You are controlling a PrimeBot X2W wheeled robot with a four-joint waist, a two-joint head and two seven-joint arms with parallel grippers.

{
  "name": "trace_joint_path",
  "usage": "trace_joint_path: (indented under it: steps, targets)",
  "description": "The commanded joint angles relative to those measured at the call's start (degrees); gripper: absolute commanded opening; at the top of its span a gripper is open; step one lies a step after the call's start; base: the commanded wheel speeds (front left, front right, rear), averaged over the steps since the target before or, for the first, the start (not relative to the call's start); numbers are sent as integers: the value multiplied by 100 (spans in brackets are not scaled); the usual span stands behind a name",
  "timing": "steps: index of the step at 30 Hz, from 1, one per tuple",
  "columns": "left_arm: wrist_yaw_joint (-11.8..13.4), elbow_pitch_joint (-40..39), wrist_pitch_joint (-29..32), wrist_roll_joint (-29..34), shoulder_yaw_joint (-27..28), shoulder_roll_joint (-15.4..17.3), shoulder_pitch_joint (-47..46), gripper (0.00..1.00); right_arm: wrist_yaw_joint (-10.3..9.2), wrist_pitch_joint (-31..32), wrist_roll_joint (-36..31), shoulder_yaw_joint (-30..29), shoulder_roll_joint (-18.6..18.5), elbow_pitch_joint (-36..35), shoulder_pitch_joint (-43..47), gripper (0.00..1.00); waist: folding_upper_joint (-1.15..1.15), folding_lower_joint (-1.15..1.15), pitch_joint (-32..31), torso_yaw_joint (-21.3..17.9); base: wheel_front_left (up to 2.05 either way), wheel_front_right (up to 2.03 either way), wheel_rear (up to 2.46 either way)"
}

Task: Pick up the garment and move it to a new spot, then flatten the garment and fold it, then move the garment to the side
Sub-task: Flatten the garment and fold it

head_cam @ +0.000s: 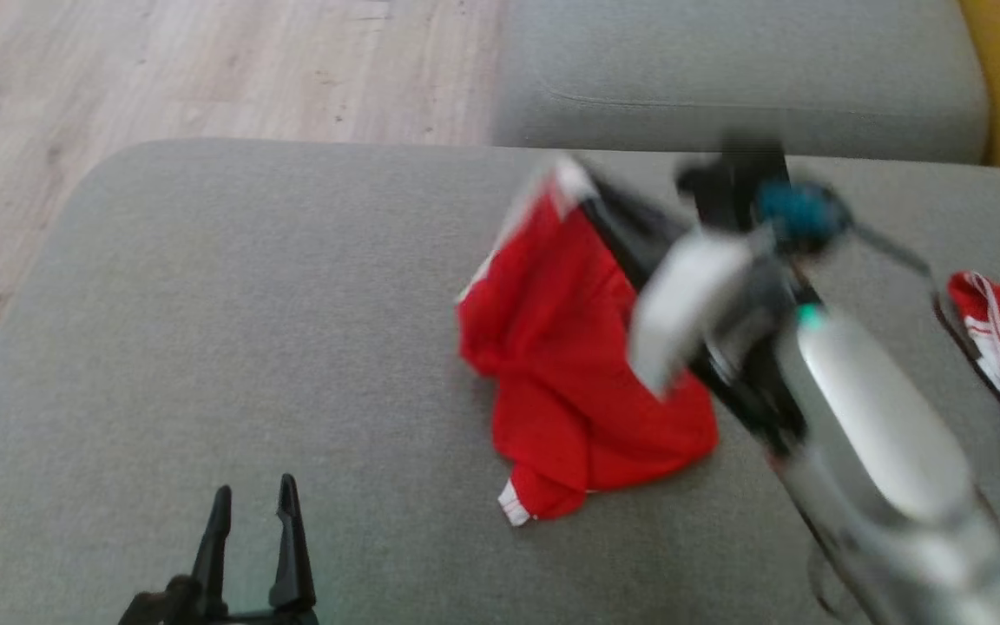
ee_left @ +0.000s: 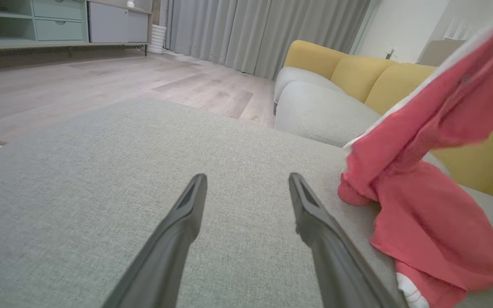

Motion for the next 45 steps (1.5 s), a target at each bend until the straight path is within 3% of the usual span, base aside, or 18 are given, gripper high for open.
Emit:
trace_joint_path:
  steps: [1, 5, 9, 10, 16, 21, 22, 23, 24, 31, 37, 41, 45]
  targets:
    - [25, -205, -70, 17, 234, -16, -137, 100, -5, 170, 37, 16, -210, -410, 174, 0, 0, 1, 29, -98, 0, 0, 0]
    - [10, -278, -70, 103, 314, -16, -134, 100, -5, 795, 188, -134, -954, -1274, 1186, 0, 0, 1, 114, -296, 0, 0, 0]
    - [-27, -310, -70, 149, 385, -16, -174, 100, -5, 1456, 358, -563, -1622, -1899, 2056, 0, 0, 1, 250, -502, 0, 0, 0]
    - [-60, -306, -70, 167, 376, -16, -223, 100, -5, 1745, 407, -755, -1933, -2000, 2389, 0, 0, 1, 328, -587, 0, 0, 0]
    - [-132, -261, -70, 218, 336, -16, -420, 100, -5, 2029, 232, -952, -2792, -1560, 2855, 0, 0, 1, 510, -701, 0, 0, 0]
    - [-170, -223, -70, 272, 355, -16, -492, 100, -5, 1887, 128, -747, -2942, -1039, 2799, 2, 0, 1, 566, -744, 0, 0, 0]
    - [-181, -208, -70, 287, 360, -16, -501, 100, -5, 1854, 118, -659, -2957, -932, 2765, 42, 0, 1, 569, -748, 0, 0, 0]
    - [-190, -198, -70, 298, 366, -16, -507, 100, -5, 1828, 109, -568, -2986, -826, 2731, 91, 0, 1, 573, -755, 0, 0, 0]
    - [-197, -191, -70, 307, 370, -16, -513, 100, -5, 1808, 108, -483, -3020, -730, 2698, 100, 0, 1, 577, -759, 0, 0, 0]
    - [-210, -186, -70, 338, 443, -16, -466, 100, -5, 1526, 291, -92, -3358, -647, 2544, 100, 0, 1, 591, -883, 0, 0, 0]
    - [-236, -208, -70, 402, 553, -16, -449, 100, -5, 1435, 379, -422, -3634, -922, 2615, 100, 0, 1, 573, -1060, 0, 0, 0]
    - [-252, -227, -70, 426, 586, -16, -451, 100, -5, 1163, 283, -1213, -3402, -1365, 2752, 100, 0, 1, 537, -1148, 0, 0, 0]
    - [-270, -214, -70, 426, 571, -16, -459, 100, -5, 545, -163, -1983, -2754, -1790, 2992, 100, 0, 1, 511, -1205, 0, 0, 0]
